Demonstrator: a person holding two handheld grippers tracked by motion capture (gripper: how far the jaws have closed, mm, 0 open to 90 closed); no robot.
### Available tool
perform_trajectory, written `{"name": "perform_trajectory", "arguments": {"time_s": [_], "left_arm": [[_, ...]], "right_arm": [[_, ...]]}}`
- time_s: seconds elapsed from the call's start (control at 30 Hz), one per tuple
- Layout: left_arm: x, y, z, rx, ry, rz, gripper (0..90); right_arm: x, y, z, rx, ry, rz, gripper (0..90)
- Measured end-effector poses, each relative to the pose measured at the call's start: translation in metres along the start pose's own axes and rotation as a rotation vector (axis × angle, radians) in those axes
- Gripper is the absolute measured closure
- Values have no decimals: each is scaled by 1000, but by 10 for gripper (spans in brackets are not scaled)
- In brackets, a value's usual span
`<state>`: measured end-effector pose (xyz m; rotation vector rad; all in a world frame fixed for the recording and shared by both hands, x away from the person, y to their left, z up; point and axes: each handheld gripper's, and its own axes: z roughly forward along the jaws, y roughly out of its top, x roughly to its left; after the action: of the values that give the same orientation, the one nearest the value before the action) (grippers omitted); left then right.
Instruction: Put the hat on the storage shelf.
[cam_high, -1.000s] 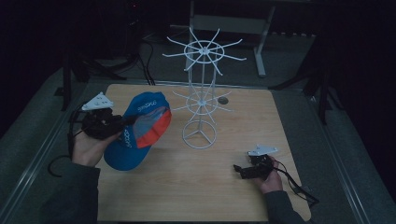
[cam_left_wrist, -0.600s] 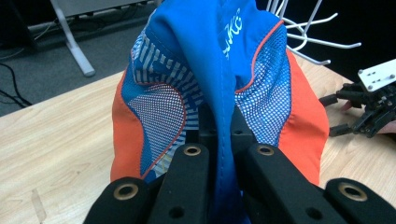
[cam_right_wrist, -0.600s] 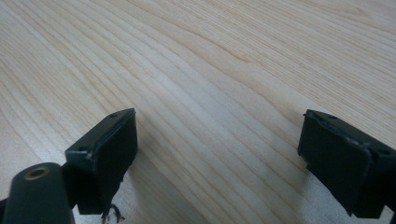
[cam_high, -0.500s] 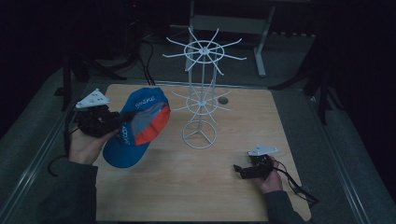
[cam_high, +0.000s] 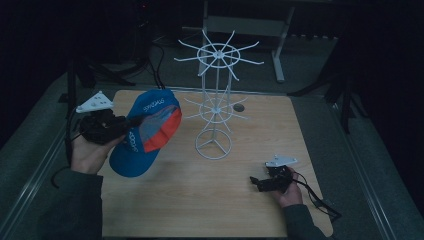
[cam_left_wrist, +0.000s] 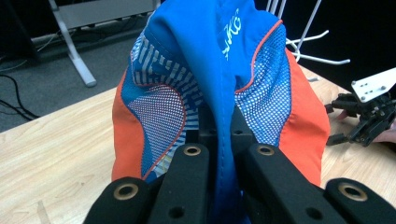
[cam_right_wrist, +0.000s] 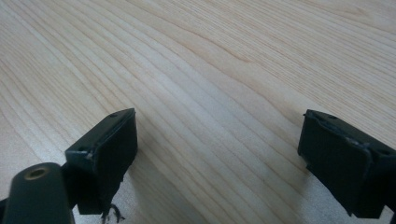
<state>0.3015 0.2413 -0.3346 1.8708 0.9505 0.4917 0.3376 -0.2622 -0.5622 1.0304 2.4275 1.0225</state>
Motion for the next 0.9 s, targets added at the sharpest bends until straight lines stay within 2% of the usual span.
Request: {"name": "perform_trajectory", "arguments": {"time_s": [0.3, 0.9], "left_arm": [[-1, 8, -4, -13, -8, 10, 898], [1, 18, -12, -48, -26, 3, 898]], "right_arm": [[0, 0, 0, 1, 0, -1, 118], [0, 0, 0, 0, 0, -1, 118]]}}
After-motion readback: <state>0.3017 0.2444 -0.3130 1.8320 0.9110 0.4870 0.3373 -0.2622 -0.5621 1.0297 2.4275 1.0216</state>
